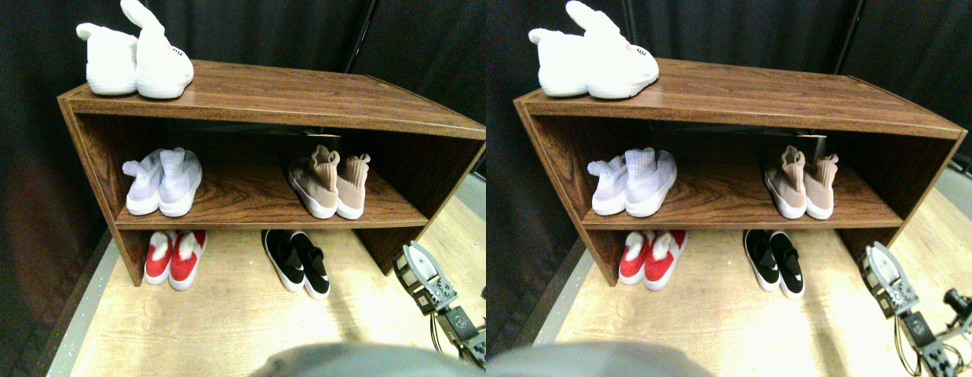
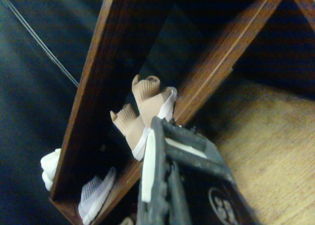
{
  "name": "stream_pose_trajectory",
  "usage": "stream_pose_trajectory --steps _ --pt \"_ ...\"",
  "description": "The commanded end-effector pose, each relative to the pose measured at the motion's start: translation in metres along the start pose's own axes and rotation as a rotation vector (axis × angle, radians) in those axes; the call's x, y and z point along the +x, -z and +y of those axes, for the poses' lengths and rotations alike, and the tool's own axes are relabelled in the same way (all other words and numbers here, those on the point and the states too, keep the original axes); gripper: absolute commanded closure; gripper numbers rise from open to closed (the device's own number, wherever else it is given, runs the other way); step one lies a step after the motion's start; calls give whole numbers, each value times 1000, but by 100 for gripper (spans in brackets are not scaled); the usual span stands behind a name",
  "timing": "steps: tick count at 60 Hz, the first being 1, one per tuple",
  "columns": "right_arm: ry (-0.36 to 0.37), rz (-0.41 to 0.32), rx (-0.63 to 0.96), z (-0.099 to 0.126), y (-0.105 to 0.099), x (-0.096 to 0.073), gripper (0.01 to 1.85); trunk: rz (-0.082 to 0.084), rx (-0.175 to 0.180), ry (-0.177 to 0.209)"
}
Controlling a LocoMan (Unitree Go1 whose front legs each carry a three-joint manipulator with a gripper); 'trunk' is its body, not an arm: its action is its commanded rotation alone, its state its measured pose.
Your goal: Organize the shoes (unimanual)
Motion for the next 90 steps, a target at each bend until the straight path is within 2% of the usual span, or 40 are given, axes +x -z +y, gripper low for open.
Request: stream_pose_trajectory --steps 1,18,26,33,49,65,77,90 --pt "-46 -15 16 15 6 3 180 -31 -15 -1" --pt "-86 -23 -40 30 16 13 180 -38 -36 -17" --pt "-90 -13 -43 27 19 16 180 -41 -38 -25" --pt "-80 -30 -43 26 21 15 180 -39 -33 -23" --pt "-92 -10 -29 20 18 16 180 -37 -25 -21" --pt "-99 -14 -23 18 16 15 180 -37 -21 -19" --pt "-75 -39 -13 20 15 10 180 -32 -17 -13" --pt "-94 -39 -22 23 14 3 180 -34 -13 -3"
